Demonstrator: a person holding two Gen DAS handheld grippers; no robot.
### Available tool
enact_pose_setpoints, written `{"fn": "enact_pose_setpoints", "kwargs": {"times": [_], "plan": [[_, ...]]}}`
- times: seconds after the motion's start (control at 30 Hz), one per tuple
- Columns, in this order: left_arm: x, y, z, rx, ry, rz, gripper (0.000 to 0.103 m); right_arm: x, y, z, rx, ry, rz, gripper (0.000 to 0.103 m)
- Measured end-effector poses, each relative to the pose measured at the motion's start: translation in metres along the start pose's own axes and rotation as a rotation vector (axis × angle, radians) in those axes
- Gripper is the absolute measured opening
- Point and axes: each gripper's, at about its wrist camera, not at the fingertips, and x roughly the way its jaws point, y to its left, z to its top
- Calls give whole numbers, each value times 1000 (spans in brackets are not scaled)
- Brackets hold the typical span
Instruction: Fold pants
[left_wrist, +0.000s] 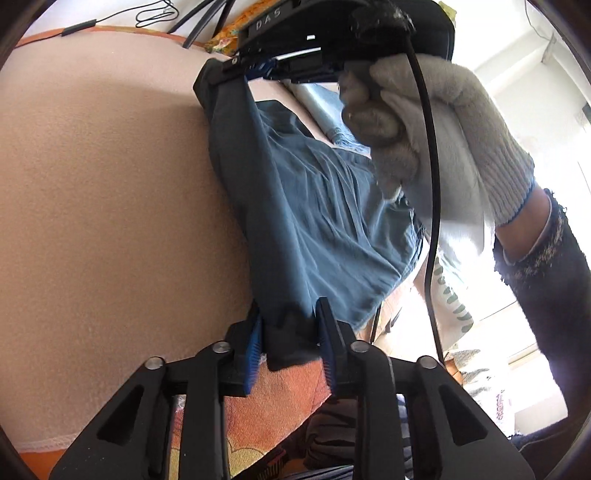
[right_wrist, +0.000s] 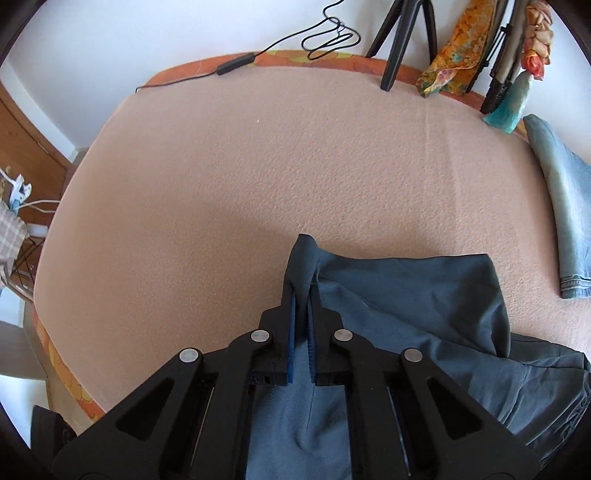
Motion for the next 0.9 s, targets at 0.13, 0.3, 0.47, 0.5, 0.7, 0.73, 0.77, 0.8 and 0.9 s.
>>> {"fn": "enact_pose_setpoints", "kwargs": {"times": [0.13, 0.3, 0.47, 0.5, 0.7, 0.73, 0.77, 0.8, 0.9], "plan": [[-7, -9, -5, 3, -43, 5, 12, -24, -16, 3, 57, -52, 42, 5], [-14, -29, -20, 89, -20, 47, 11, -33, -22, 10, 62, -78, 53, 5], [-30, -20, -23, 50, -33, 103, 22, -34, -21, 6, 50, -71, 85, 5], [-34, -15, -20, 26, -52, 108, 26, -32, -21, 7, 49, -70, 90, 5], [-35, -6, 3, 27, -125, 69, 28, -34, -16, 7, 27, -67, 99, 5], [-31, -8, 5, 51, -125, 50, 26, -35, -16, 6, 25, -69, 98, 5], [-26, -11, 8, 71, -105, 60, 26, -36, -17, 6, 24, -70, 96, 5], [-19, -13, 9, 78, -81, 64, 23, -36, -18, 7, 24, -72, 96, 5], [-11, -5, 8, 34, -38, 78, 23, -41, -21, 6, 29, -80, 99, 5]]}}
